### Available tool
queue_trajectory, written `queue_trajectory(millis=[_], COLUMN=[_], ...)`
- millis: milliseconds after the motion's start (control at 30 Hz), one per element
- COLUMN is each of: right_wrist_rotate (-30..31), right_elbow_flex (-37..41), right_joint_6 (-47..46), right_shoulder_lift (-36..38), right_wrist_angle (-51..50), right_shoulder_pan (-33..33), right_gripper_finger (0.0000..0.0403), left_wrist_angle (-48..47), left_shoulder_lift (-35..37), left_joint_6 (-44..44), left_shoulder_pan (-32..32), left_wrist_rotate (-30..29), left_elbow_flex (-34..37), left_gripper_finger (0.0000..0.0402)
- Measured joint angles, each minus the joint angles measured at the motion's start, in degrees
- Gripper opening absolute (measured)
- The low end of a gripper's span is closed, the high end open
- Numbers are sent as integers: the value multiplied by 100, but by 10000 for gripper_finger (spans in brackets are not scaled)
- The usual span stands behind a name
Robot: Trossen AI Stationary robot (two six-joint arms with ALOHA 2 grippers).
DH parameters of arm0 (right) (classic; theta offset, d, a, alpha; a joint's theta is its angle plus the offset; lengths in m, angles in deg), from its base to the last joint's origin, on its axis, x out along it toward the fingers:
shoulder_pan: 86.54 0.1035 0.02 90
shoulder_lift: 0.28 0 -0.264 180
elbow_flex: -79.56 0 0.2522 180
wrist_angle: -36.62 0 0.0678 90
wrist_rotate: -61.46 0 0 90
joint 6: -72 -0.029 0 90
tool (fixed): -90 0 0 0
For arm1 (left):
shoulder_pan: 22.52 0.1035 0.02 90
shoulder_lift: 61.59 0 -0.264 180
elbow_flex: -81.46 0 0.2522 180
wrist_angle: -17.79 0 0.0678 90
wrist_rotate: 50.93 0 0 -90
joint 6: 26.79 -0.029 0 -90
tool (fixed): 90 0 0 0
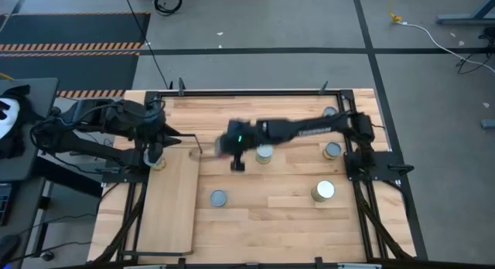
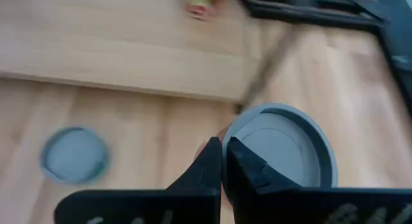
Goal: Pick and place cans onto a shelf
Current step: Put the canned mixed fruit on the shelf
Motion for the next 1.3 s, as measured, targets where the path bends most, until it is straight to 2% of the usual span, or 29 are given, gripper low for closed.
queue_trajectory(millis=[200, 333, 433, 600, 733, 833, 1000, 1167, 1300], right_wrist_rotate=[499, 808, 1020, 766, 580, 573, 905, 1105, 1250], right_elbow_flex=[13, 17, 13, 11, 9, 0, 4, 4, 4], right_joint_6=[44, 41, -18, -37, -202, -450, -823, -1450, -1902], right_shoulder_lift=[-585, -816, -866, -773, -208, 345, 1254, 2059, 2511], right_wrist_angle=[-60, -122, -72, -64, -487, -1357, -2952, -4125, -4650], right_shoulder_pan=[645, 851, 924, 930, 988, 1104, 1452, 1789, 1943], right_gripper_finger=[16, 31, 47, 95, 153, 200, 282, 361, 395], left_wrist_angle=[31, 13, 10, 23, 97, 287, 552, 759, 609], left_shoulder_lift=[-104, -166, -235, -482, -853, -1234, -2135, -3258, -3931], left_joint_6=[-62, -38, 136, 603, 683, 682, 706, 172, -147], left_shoulder_pan=[0, -135, -344, -809, -1195, -1316, -1092, -810, -999], left_wrist_rotate=[112, 244, 125, -209, -665, -939, -842, -490, -398], left_elbow_flex=[0, 0, 0, -4, -2, -4, -2, -2, -2], left_gripper_finger=[135, 135, 135, 160, 220, 274, 346, 361, 361])
